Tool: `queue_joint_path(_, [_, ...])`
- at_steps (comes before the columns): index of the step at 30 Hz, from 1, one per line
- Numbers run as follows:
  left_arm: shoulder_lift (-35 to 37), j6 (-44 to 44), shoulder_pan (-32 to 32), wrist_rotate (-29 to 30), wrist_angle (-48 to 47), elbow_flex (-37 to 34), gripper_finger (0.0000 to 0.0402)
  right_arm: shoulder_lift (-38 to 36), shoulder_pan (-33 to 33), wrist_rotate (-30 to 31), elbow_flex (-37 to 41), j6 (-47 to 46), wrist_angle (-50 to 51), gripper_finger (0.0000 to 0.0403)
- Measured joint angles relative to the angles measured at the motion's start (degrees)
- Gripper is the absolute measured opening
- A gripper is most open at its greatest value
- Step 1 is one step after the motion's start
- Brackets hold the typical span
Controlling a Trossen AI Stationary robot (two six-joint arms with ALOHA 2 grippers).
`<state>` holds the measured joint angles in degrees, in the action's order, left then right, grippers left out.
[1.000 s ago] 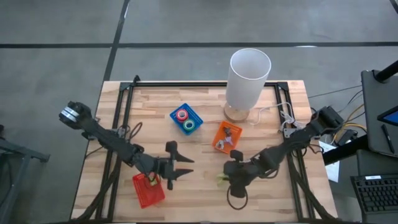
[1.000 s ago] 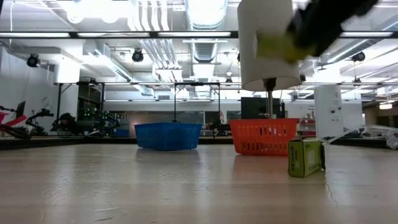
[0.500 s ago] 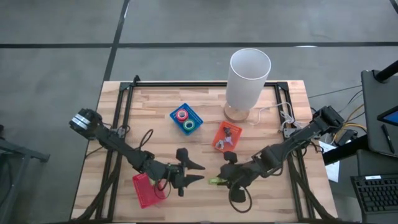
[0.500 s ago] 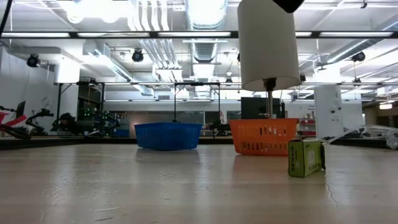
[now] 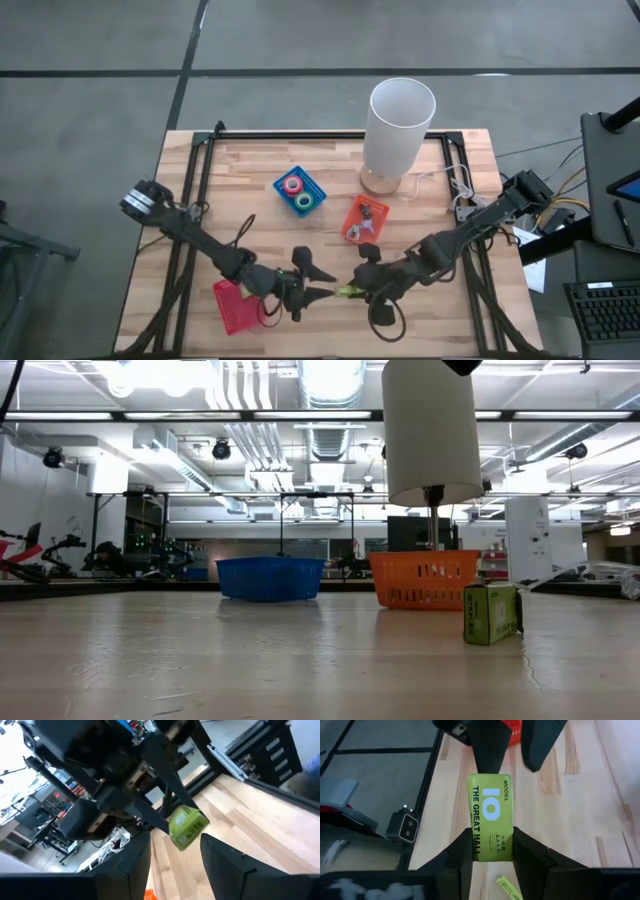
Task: Pick and place Stapler, Stapler remover, tape
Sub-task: Put the green staple boxed into the red basket
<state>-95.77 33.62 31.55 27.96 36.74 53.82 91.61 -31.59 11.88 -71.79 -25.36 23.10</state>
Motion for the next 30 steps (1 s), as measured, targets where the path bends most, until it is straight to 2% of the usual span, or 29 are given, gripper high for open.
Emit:
queue_joint_path(9, [-3.7, 6.1, 0.0, -1.2, 0.1, 3.2, 0.0174, 0.0, 0.0, -0.2, 0.0, 0.1, -0.7, 0.0109])
queue_joint_path(16, [-6.4, 6.9, -0.1, -2.9, 0.1, 6.4, 0.0167, 0.0, 0.3, -0.6, 0.0, -0.1, -1.1, 0.0114])
queue_joint_path(20, [-7.0, 6.9, 0.0, -2.2, 0.1, 7.4, 0.0142, 0.0, 0.3, -0.6, 0.0, -0.1, -1.1, 0.0112])
queue_joint_path(25, [-6.9, 6.9, 0.0, -1.3, -0.5, 7.4, 0.0088, 0.0, 0.3, -0.6, 0.0, -0.1, -1.1, 0.011])
queue_joint_path(30, [-6.6, 7.1, -0.1, -0.4, -1.8, 7.4, 0.005, 0.0, 0.3, -0.4, 0.0, -0.1, -1.1, 0.0125])
